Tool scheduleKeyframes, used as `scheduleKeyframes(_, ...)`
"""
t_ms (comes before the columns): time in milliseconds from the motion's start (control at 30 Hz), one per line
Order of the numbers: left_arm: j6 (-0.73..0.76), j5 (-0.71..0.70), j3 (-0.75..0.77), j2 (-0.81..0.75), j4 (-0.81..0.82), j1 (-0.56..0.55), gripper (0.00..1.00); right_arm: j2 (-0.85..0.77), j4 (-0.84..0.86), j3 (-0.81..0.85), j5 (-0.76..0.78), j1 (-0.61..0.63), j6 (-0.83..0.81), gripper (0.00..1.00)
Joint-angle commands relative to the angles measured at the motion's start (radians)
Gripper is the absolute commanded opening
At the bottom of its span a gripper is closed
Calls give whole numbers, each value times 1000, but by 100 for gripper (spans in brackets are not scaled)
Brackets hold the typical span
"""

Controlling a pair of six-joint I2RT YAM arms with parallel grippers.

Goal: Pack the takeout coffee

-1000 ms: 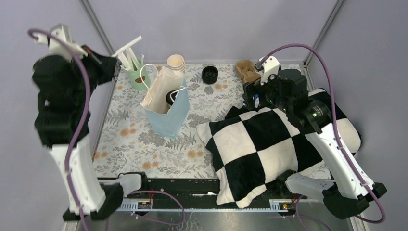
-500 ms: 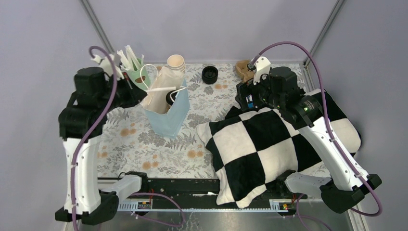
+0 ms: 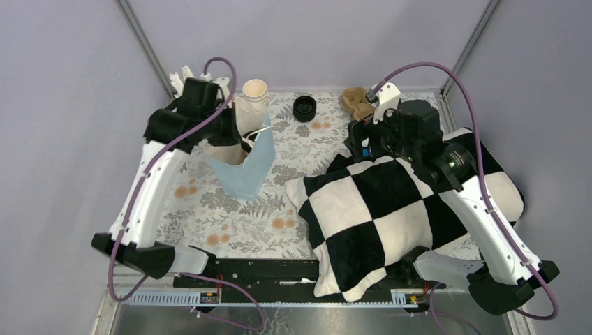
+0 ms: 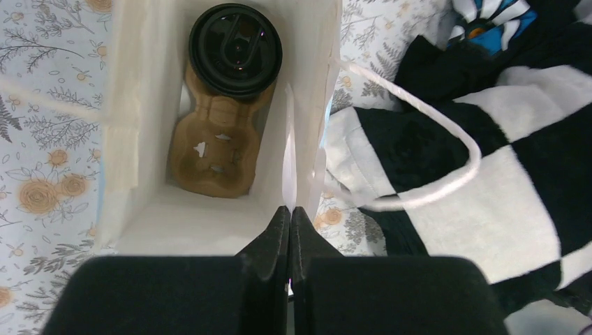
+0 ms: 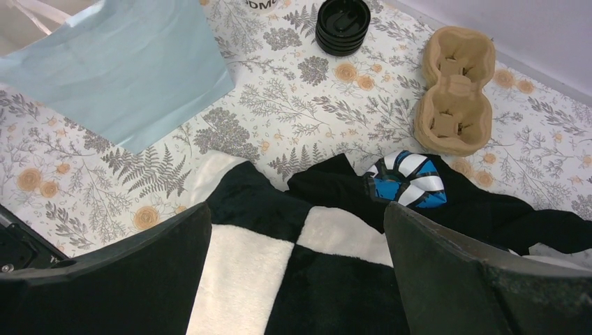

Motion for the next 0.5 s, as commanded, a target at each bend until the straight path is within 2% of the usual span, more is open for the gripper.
scheduleKeyframes(0,36,-109,67,71,1,-56,0,-45,27,-13,42,6,19,100)
scheduleKeyframes(167,24,-154,84,128,-2,-56,2,-55,19,-27,57,6,3,100)
scheduleKeyframes(200,23,-152,90,131,-4,-56,11,-54,17,-27,60,7,0,100)
scheduleKeyframes(233,18,-165,97,128,-4,-56,24,-52,15,-24,66,6,-5,100)
scheduleKeyframes(300,3,-218,115,111,-6,-56,41,-46,10,-11,76,7,-10,100)
scheduleKeyframes(467,-35,-320,186,37,-4,-56,68,-50,48,23,145,7,36,100)
